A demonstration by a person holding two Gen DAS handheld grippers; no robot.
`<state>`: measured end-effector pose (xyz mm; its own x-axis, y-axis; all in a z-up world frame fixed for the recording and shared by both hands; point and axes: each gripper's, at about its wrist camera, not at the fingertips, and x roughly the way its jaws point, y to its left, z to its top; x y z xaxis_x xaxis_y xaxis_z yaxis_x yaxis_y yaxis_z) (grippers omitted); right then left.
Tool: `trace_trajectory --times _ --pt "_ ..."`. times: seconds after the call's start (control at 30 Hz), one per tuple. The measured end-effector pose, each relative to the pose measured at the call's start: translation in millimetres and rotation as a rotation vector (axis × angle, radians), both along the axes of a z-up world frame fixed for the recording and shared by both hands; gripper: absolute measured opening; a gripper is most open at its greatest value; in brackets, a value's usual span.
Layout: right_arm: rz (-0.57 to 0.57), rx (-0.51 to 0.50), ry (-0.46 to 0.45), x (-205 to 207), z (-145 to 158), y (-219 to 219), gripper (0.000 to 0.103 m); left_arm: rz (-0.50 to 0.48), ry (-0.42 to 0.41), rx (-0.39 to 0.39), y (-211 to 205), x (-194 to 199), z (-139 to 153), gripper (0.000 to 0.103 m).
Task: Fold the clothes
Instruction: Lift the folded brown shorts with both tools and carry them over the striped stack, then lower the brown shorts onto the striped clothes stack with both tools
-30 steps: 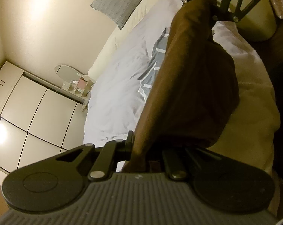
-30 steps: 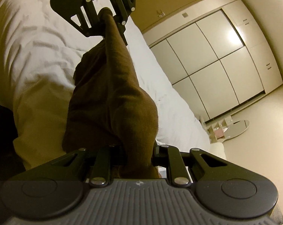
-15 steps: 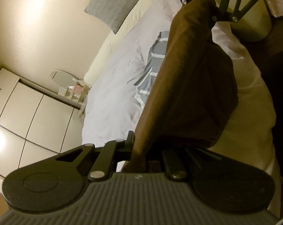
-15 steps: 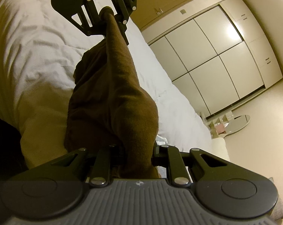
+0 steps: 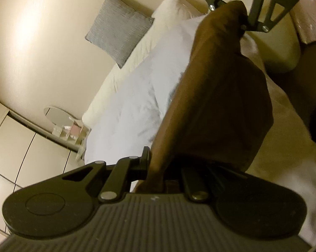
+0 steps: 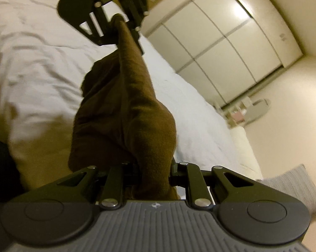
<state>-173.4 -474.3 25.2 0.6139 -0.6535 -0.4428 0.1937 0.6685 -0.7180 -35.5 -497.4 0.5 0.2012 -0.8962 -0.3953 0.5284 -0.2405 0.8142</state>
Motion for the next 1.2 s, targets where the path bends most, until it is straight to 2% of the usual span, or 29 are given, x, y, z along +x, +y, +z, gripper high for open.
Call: trace_trajectory --times 0.1,0.13,0.23,0.33,0.4,0.47,0.57,0.63,0.7,0.77,0.87,0.93,1.07,1.1,1.2 --pt "-0.061 -0.028 -0.026 6.9 21.3 -47.4 0.018 -0.014 0.002 -0.028 -50.2 10.7 14.5 0.008" --pt "-0.081 -0.046 -0.028 10.8 27.9 -64.6 0.018 -0.011 -0.004 -0.059 -68.3 14.8 21.3 0.008" --pt "-0.136 -0.171 -0.03 25.1 44.9 -113.4 0.017 0.0 -0.022 -0.151 -122.5 27.0 41.0 0.007" --pt "-0.191 -0.325 -0.071 32.2 45.6 -144.4 0.018 -0.012 -0.02 -0.211 -155.6 36.4 32.6 0.007" --pt "-0.206 -0.347 -0.07 33.7 20.0 -157.2 0.021 -0.021 0.014 -0.165 -169.6 41.2 0.7 0.007" --pt "-0.208 -0.328 -0.042 34.0 -18.2 -168.3 0.02 -0.024 0.035 -0.059 -181.0 44.4 -54.3 0.008" --pt "-0.194 -0.156 0.053 30.7 -98.9 -182.9 0.018 -0.016 0.062 0.124 -186.0 48.3 -139.0 0.011" --pt "-0.193 -0.072 0.108 28.9 -138.6 -185.6 0.018 -0.01 0.07 0.144 -181.6 47.8 -165.0 0.011" --pt "-0.191 -0.059 0.123 25.7 -160.1 -181.2 0.02 -0.002 0.082 0.139 -177.4 47.9 -178.6 0.011" --pt "-0.197 -0.071 0.107 20.2 -161.3 -177.4 0.022 0.004 0.096 0.117 -173.2 48.6 -178.0 0.013" --pt "-0.204 -0.096 0.095 11.8 -157.7 -170.4 0.033 -0.001 0.105 0.09 -160.9 54.0 -170.9 0.017" --pt "-0.208 -0.12 0.093 6.6 -154.2 -163.0 0.04 -0.02 0.071 0.068 -148.2 46.6 -171.0 0.02" --pt "-0.195 -0.17 0.099 -3.8 -154.0 -138.9 0.042 -0.038 0.034 0.053 -130.7 35.3 -168.1 0.02" --pt "-0.189 -0.174 0.104 -1.0 -155.1 -133.9 0.04 -0.033 0.037 0.06 -129.5 35.9 -168.1 0.016" --pt "-0.187 -0.162 0.134 5.0 -160.5 -136.1 0.018 -0.022 0.048 0.064 -126.7 38.7 -164.7 0.01"
